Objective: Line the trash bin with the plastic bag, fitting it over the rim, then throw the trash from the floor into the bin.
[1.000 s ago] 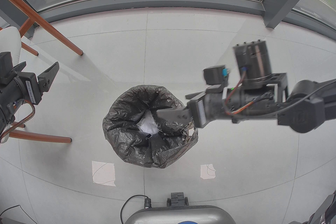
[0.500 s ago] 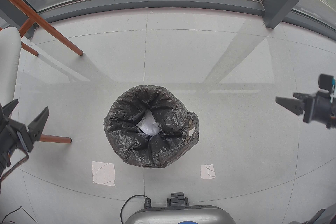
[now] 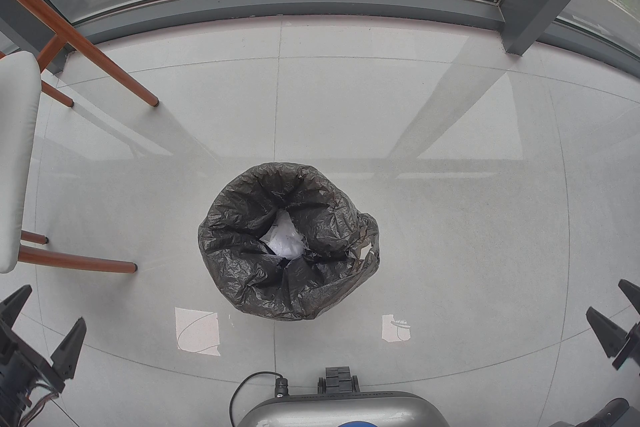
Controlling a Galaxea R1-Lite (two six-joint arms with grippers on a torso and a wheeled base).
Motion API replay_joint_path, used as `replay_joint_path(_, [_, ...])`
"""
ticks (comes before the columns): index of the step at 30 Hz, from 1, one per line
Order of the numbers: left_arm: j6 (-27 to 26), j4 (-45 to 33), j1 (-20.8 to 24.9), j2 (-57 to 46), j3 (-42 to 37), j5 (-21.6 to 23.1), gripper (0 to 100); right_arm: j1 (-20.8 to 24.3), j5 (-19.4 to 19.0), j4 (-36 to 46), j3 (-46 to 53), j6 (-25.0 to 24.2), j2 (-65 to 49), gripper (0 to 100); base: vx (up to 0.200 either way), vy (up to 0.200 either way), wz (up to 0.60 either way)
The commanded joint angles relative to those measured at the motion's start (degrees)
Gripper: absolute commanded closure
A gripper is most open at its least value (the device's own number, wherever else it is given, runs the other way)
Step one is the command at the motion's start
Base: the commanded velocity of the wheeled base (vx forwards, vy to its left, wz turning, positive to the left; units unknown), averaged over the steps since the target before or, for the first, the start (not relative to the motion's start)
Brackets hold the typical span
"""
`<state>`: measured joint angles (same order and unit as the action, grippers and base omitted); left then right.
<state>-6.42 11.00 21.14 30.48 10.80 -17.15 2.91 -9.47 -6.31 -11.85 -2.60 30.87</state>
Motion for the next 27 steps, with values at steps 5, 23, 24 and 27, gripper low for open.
replay_joint_path(5, [7.2, -12.7, -1.5, -30.5, -8.9, -4.8, 0, -3.4, 11.2, 6.4, 11.8, 1.8, -30.3, 0, 0.000, 0.000, 0.00])
replay_joint_path(23, [8.2, -12.6, -25.3, -22.4, -9.0, -3.8, 0, -2.9, 10.8, 6.2, 11.8, 1.5, -30.9, 0, 0.000, 0.000, 0.00])
replay_joint_path(24, [8.7, -12.6, -25.2, -22.4, -9.0, -3.5, 0, -3.0, 10.8, 6.2, 11.8, 1.5, -30.9, 0, 0.000, 0.000, 0.00])
replay_joint_path(27, [13.3, -12.4, -25.2, -22.4, -9.0, 0.2, 0, -3.0, 10.5, 6.1, 11.8, 1.8, -30.9, 0, 0.000, 0.000, 0.00])
